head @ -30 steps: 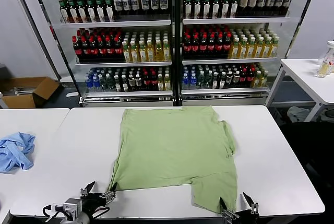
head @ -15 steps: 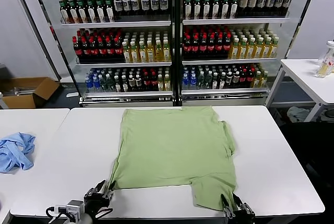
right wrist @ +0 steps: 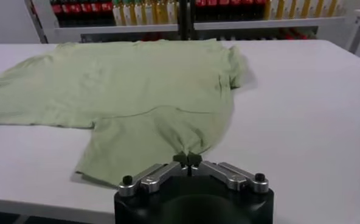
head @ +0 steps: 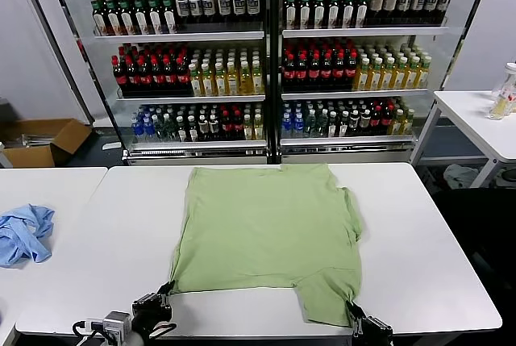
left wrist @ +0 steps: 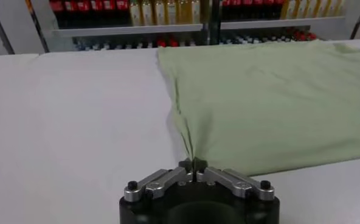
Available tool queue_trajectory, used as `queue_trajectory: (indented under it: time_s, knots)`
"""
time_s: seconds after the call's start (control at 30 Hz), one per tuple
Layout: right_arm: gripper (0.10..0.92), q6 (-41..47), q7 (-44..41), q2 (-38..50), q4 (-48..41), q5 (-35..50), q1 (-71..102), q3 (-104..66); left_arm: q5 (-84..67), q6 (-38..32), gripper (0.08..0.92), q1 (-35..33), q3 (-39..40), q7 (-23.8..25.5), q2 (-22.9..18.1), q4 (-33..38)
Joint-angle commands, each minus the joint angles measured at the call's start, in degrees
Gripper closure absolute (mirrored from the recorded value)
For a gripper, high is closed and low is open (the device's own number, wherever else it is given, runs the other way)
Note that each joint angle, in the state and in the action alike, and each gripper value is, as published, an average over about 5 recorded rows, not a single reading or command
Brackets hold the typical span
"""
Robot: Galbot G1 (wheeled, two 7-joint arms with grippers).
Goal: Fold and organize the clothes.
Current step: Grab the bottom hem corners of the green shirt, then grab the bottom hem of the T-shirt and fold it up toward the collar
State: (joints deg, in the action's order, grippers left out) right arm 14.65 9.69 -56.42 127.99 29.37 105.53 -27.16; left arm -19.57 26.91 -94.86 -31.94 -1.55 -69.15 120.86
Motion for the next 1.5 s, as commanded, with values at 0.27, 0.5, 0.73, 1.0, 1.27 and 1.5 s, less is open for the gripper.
queue_trajectory:
  time_s: [0.27, 0.5, 0.73, 1.0, 1.27, 1.5]
  knots:
    - [0.917, 0.83, -5.32, 2.52, 8.96, 1.45, 10.96, -8.39, -3.20, -3.92, 0.916, -11.52, -3.07, -0.78, 3.50, 8.92]
    - [0.917, 0.61, -7.04, 2.48, 10.90, -0.43, 16.63, -11.47, -3.14, -3.43, 0.916, -18.38, -4.74, -3.45, 4.75, 13.26]
    - [0.917, 0.56, -7.14, 2.40, 15.75, -0.64, 20.22, -14.79, -4.23, -0.59, 0.916, -23.33, -7.84, -5.72, 5.93, 19.97]
    - [0.917, 1.07, -4.91, 4.43, 15.29, 1.62, 10.92, -14.20, -8.18, 2.84, 0.916, -16.45, -11.81, -5.49, 8.52, 20.15]
    - [0.917, 7.39, -0.94, 2.32, 4.60, 3.01, -14.44, -4.64, -14.89, 0.54, 0.916, 4.62, -5.81, -3.02, 7.33, 6.68]
    - [0.917, 9.00, -0.32, 2.28, -1.78, 3.07, -23.12, 0.29, -15.61, -1.43, 0.916, 11.40, -2.33, -0.11, 6.38, -0.70]
